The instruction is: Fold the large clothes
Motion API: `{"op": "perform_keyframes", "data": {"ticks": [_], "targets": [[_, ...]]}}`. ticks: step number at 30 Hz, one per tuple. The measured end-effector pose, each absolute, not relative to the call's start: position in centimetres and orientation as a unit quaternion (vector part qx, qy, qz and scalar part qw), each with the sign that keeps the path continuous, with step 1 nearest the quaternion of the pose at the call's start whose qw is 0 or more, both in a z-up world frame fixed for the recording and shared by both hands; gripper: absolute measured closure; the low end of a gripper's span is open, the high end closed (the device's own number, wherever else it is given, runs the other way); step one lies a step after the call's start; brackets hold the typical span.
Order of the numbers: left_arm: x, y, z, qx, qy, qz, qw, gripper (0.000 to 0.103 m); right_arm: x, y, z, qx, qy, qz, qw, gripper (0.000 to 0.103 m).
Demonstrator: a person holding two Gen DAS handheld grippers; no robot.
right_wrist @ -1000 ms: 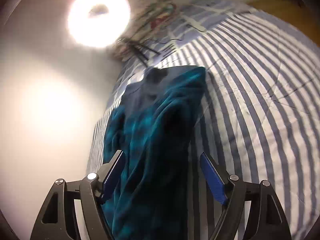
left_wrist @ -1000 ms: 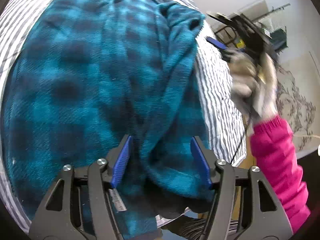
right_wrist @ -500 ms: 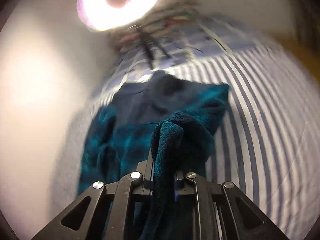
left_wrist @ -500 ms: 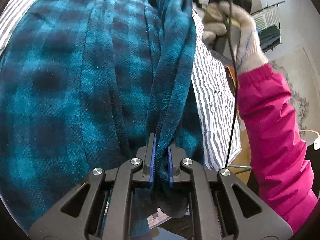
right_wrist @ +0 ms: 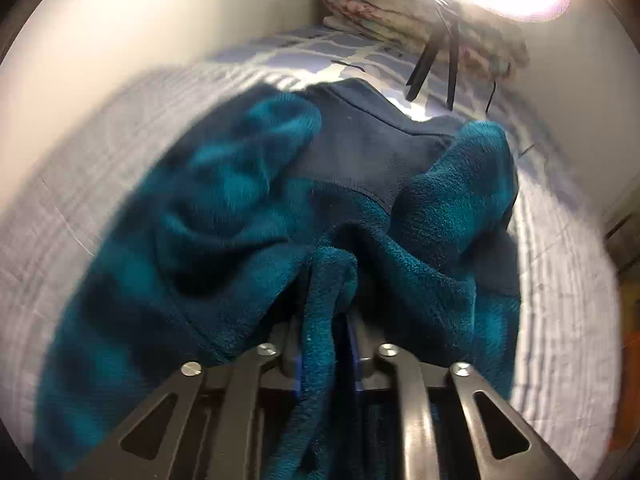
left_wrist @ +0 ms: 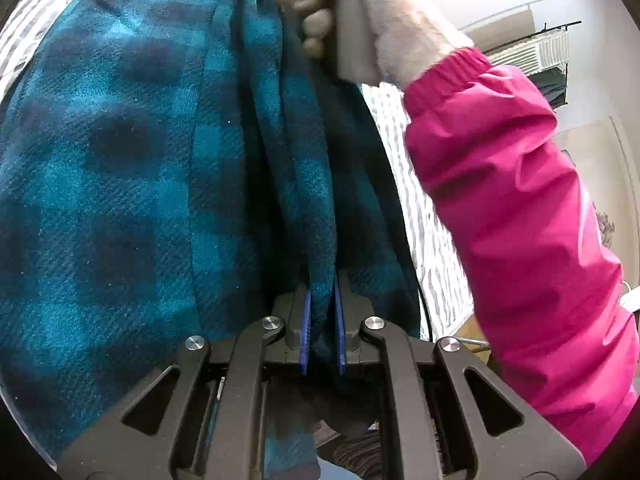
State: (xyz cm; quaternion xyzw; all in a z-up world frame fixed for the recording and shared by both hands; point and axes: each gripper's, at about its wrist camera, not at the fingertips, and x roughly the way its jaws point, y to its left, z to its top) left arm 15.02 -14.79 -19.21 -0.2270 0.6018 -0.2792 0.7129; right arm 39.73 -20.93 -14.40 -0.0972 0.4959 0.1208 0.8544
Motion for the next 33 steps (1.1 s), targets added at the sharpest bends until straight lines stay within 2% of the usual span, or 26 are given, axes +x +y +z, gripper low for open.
{"op": "perform_keyframes", "data": {"ticks": [3,6,7,10,14,16,18,22,23,27,28,30,33], "targets": [[14.7,-14.7,-19.1,-0.227,0.602,-0.278,0.713,0.095,38.8,-24.2,-11.3,0.004,0.471,0.175,0.865,0.07],[14.0,-14.4,-18.5,-0.218,0.595,-0.279,0.722,0.095,37.9,-27.9,-9.0,0.102,0.433,0.19,0.875,0.07],[14.4,-15.2,-18.2,-0.215,0.593,-0.276,0.725,0.095,37.9,-29.2,-8.4,0.117,0.425,0.172,0.881,0.076],[13.9,-14.6,-17.9,-0.215,0.59,-0.27,0.73,0.095,39.0,-30.5,-7.8,0.108,0.421,0.131,0.891,0.082],[13.7,-14.1,-17.8,-0.215,0.591,-0.273,0.728,0.093,41.5,-28.7,-8.7,0.071,0.422,0.119,0.896,0.082],[14.1,-14.4,-17.8,-0.207,0.591,-0.275,0.73,0.076,43.3,-27.2,-9.9,0.039,0.429,0.11,0.896,0.082],[14.2,-14.1,-17.9,-0.204,0.59,-0.275,0.732,0.067,45.3,-25.9,-11.4,0.009,0.435,0.097,0.895,0.082],[14.7,-12.9,-18.3,-0.21,0.598,-0.274,0.723,0.067,49.3,-25.2,-16.7,-0.015,0.5,0.041,0.865,0.083],[14.9,-12.8,-18.1,-0.209,0.597,-0.275,0.724,0.067,49.4,-25.1,-17.0,-0.018,0.489,0.04,0.871,0.083],[14.8,-13.1,-17.0,-0.203,0.588,-0.283,0.73,0.067,48.7,-25.4,-15.5,-0.014,0.498,0.053,0.866,0.08],[14.0,-13.2,-16.4,-0.202,0.585,-0.287,0.731,0.067,48.3,-25.7,-14.7,-0.007,0.494,0.061,0.867,0.076],[13.6,-13.1,-15.3,-0.195,0.575,-0.292,0.739,0.067,46.2,-26.7,-12.3,0.005,0.478,0.067,0.876,0.072],[12.4,-12.9,-13.7,-0.188,0.559,-0.301,0.749,0.067,41.7,-29.2,-8.1,0.054,0.46,0.093,0.881,0.072]]}}
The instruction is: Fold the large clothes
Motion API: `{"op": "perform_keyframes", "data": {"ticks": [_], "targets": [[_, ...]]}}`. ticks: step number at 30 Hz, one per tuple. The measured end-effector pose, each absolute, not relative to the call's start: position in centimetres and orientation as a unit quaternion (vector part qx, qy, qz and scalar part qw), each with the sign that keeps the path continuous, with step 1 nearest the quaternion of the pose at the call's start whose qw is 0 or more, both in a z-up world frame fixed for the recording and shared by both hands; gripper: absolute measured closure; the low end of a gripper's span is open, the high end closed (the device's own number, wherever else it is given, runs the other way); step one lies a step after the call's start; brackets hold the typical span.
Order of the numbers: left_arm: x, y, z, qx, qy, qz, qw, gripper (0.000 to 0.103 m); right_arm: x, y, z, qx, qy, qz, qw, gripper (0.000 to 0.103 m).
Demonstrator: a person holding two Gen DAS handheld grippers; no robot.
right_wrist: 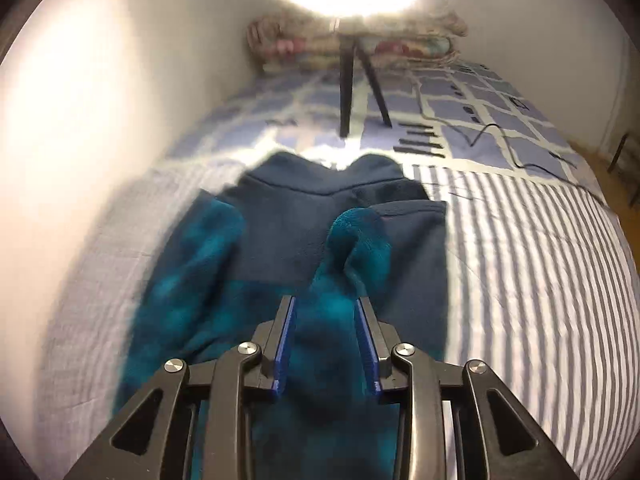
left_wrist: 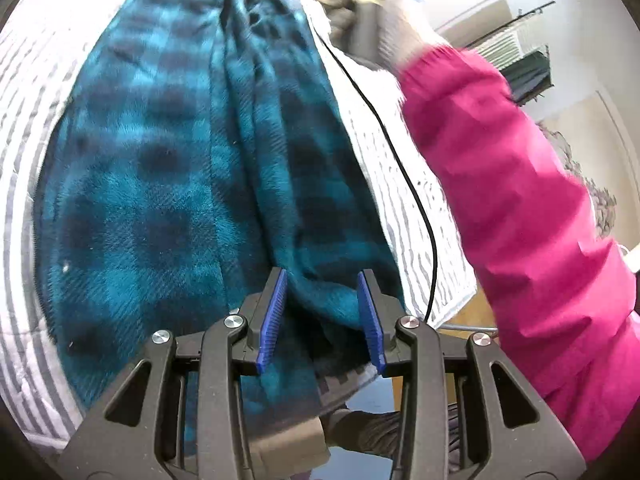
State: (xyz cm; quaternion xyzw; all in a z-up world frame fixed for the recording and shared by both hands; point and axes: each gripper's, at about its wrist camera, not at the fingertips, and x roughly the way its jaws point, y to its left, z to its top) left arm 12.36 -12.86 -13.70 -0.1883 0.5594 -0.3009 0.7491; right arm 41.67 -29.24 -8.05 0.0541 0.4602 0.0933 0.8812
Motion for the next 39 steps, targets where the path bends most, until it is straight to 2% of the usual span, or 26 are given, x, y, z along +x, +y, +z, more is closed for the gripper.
{"op": "perform_keyframes", "data": {"ticks": [5,6,11,13,15,17,20,23,26,29,30,31,32,34,36,39], "targets": [[10.9,-11.4,-11.1,-0.186,0.53,-0.307,0.768,0.066,31.6,-32.8,-0.9,0.072,0.431,0.113,0.893,0.071],[10.8,-10.8,-10.6,-0.186,0.525,-0.306,0.772,0.063,29.9,-33.3,-0.1,0.071,0.428,0.114,0.894,0.071],[10.4,-7.5,-10.1,-0.205,0.517,-0.275,0.784,0.062,18.7,-34.9,2.0,0.064,0.436,0.131,0.888,0.07],[9.3,-6.2,-10.7,-0.211,0.515,-0.26,0.789,0.053,13.4,-34.5,1.0,0.057,0.446,0.142,0.882,0.07],[8.5,-4.4,-11.3,-0.209,0.51,-0.231,0.802,0.05,9.3,-33.6,-0.7,0.063,0.455,0.153,0.875,0.069],[8.1,-3.1,-12.0,-0.209,0.514,-0.209,0.806,0.05,6.5,-32.6,-2.5,0.065,0.465,0.17,0.866,0.07],[8.3,-1.6,-13.8,-0.227,0.527,-0.179,0.799,0.05,3.2,-29.6,-5.3,0.012,0.467,0.18,0.866,0.071],[7.9,-1.2,-15.5,-0.231,0.541,-0.159,0.793,0.05,1.8,-25.8,-8.9,-0.025,0.499,0.217,0.839,0.078],[7.1,-1.0,-16.5,-0.231,0.557,-0.147,0.784,0.05,0.2,-22.1,-12.6,-0.123,0.528,0.222,0.811,0.08],[7.2,-1.5,-16.7,-0.223,0.565,-0.156,0.779,0.049,-0.2,-22.6,-12.2,-0.108,0.527,0.223,0.813,0.079],[7.0,-1.6,-16.6,-0.213,0.562,-0.159,0.783,0.044,0.0,-23.9,-10.9,-0.061,0.526,0.237,0.815,0.077],[7.0,-1.7,-16.5,-0.209,0.56,-0.159,0.786,0.041,-0.1,-24.8,-10.2,-0.035,0.518,0.244,0.819,0.07],[7.0,-1.6,-16.7,-0.209,0.559,-0.159,0.786,0.041,-0.4,-26.0,-9.2,-0.005,0.503,0.248,0.828,0.066],[7.3,-1.3,-17.5,-0.228,0.566,-0.16,0.776,0.041,-0.8,-29.4,-7.1,0.042,0.464,0.224,0.856,0.039],[7.6,-1.1,-18.5,-0.25,0.572,-0.17,0.763,0.041,-0.7,-32.4,-6.9,0.069,0.452,0.181,0.871,0.035],[7.7,-1.0,-19.7,-0.271,0.576,-0.178,0.75,0.041,0.7,-35.6,-9.1,0.101,0.475,0.138,0.863,0.035]]}}
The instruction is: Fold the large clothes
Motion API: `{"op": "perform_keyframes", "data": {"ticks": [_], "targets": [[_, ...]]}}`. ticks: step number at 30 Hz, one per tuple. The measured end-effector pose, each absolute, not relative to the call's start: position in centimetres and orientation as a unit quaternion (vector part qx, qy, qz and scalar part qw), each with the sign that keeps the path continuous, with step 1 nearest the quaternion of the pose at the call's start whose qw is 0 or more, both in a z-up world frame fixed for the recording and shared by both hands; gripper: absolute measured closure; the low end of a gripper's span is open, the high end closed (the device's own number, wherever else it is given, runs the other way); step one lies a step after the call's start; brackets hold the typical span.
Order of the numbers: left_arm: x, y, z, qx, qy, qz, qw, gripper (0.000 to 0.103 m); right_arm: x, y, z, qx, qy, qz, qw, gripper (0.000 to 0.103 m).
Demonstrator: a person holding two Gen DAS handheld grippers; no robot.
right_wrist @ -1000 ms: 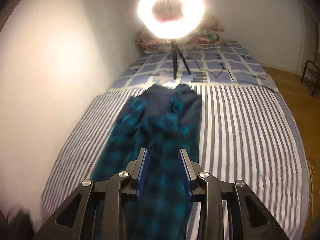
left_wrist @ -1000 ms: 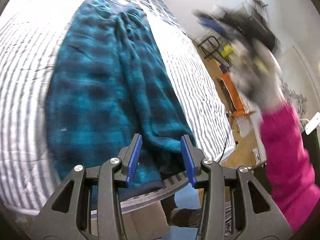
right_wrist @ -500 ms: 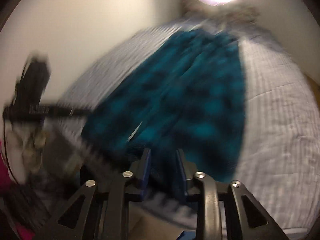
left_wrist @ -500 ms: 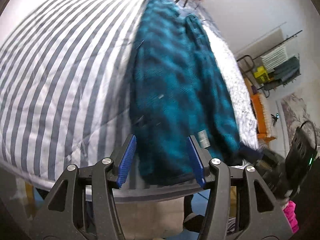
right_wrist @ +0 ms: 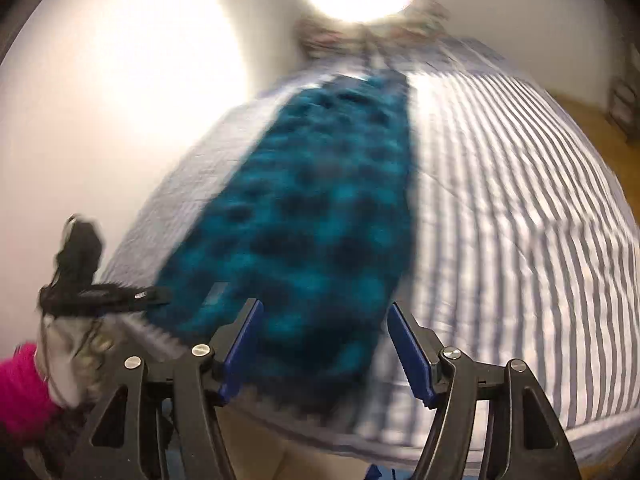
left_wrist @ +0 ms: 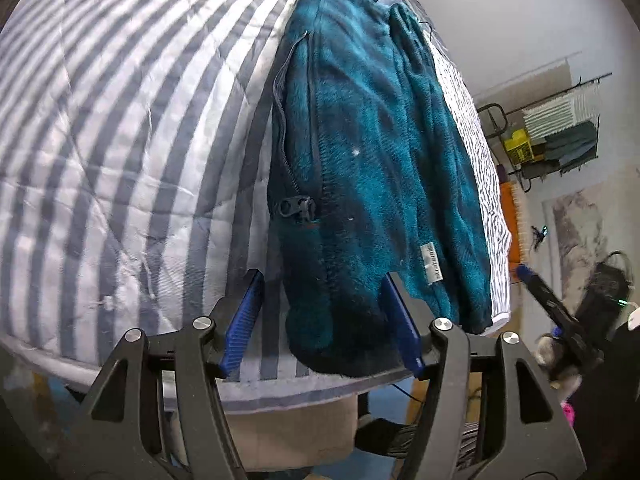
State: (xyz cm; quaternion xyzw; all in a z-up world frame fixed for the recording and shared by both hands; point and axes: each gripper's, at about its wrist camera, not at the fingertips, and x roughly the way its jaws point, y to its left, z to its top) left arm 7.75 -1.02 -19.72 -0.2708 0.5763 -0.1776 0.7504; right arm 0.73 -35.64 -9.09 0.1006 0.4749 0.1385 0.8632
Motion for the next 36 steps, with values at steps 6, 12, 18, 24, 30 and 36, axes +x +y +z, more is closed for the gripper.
{"op": "perform_keyframes", "data": {"ticks": [6,12,18,24,30,36], "targets": [[7.8,-2.8,-19.6,-0.251,0.568,-0.209,0.755,0.085,1.5,-36.0,-14.8,0.162,0.543,0.171,0.806,0.047],[6.2,-1.5,-15.8,-0.294,0.533,-0.221,0.762,0.091,0.7,-34.8,-13.4,0.198,0.533,0.187,0.801,0.092],[6.3,-1.3,-18.3,-0.266,0.558,-0.203,0.76,0.09,-0.2,-34.9,-13.8,0.161,0.545,0.154,0.808,0.092],[5.8,0.2,-19.5,-0.292,0.559,-0.185,0.754,0.048,-0.1,-35.9,-12.5,0.171,0.52,0.156,0.822,0.056],[5.3,0.3,-20.4,-0.307,0.554,-0.198,0.748,0.048,1.0,-37.4,-15.3,0.25,0.533,0.181,0.787,0.05],[5.5,-2.2,-20.4,-0.273,0.566,-0.224,0.745,0.08,1.5,-35.8,-17.1,0.287,0.542,0.227,0.756,0.068]]}}
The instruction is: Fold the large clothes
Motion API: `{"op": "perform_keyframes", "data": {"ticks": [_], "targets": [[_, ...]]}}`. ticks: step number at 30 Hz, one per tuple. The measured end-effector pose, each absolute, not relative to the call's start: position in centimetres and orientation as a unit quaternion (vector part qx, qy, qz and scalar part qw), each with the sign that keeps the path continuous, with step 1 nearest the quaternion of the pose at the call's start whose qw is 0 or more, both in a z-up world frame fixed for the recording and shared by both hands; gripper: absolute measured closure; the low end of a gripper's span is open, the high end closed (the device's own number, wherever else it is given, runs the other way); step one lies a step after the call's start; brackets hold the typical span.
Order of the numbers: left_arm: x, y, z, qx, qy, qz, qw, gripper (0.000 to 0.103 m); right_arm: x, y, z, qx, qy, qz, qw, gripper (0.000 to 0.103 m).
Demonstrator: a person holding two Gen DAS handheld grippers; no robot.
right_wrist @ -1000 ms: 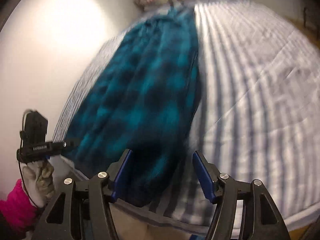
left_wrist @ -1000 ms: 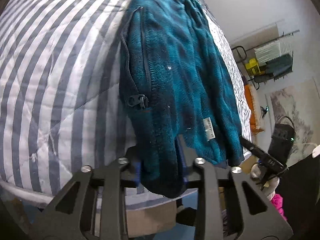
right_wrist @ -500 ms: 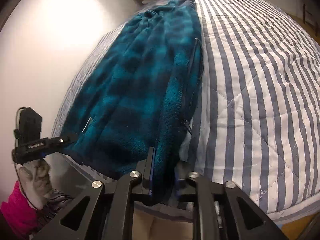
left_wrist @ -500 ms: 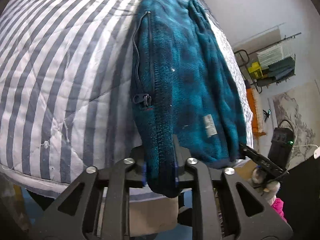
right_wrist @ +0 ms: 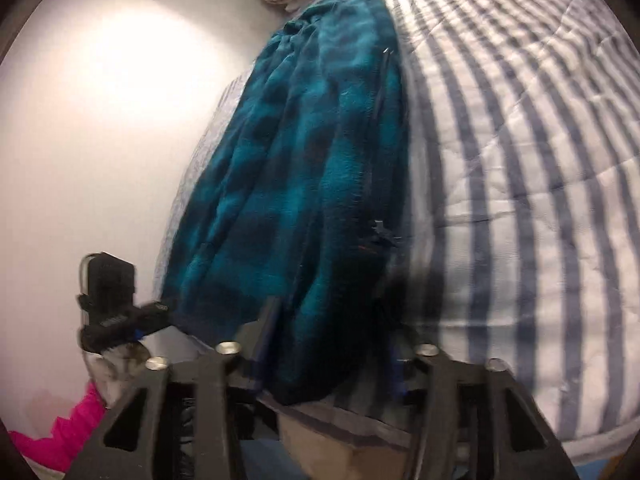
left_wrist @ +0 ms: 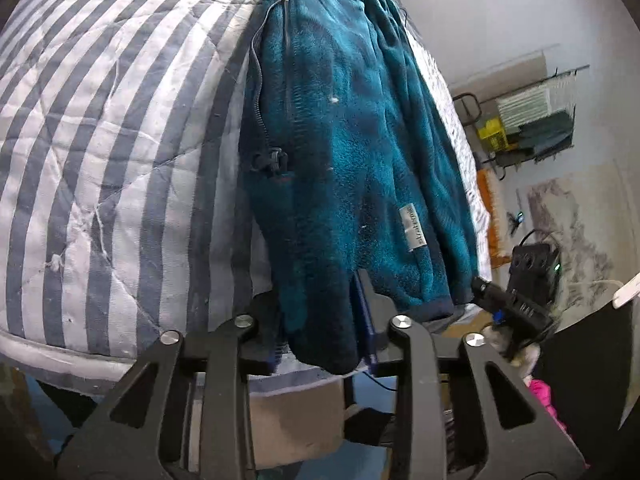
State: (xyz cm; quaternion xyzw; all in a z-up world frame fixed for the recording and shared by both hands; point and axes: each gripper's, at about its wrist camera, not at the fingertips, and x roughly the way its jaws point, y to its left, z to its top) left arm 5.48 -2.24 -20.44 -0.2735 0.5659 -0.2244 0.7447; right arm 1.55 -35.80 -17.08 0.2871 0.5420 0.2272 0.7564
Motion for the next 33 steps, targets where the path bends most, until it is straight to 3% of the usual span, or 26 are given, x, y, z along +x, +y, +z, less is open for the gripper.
{"op": "perform_keyframes", "data": {"ticks": [3,7,22,33], "targets": [[5.6,-2.3,-19.5,-0.28,0.559,-0.228,0.747,0.089,2.0,-35.0,-17.0,0.287,0.543,0.236,0.753,0.08],[5.5,-2.0,-17.5,-0.301,0.542,-0.24,0.747,0.091,2.5,-34.8,-16.2,0.305,0.534,0.234,0.753,0.087],[8.2,-1.7,-13.1,-0.328,0.522,-0.238,0.75,0.091,2.2,-37.9,-11.4,0.414,0.49,0.212,0.737,0.09],[16.0,-2.1,-9.7,-0.342,0.49,-0.218,0.772,0.091,10.6,-37.6,-7.8,0.403,0.458,0.197,0.768,0.09]]}}
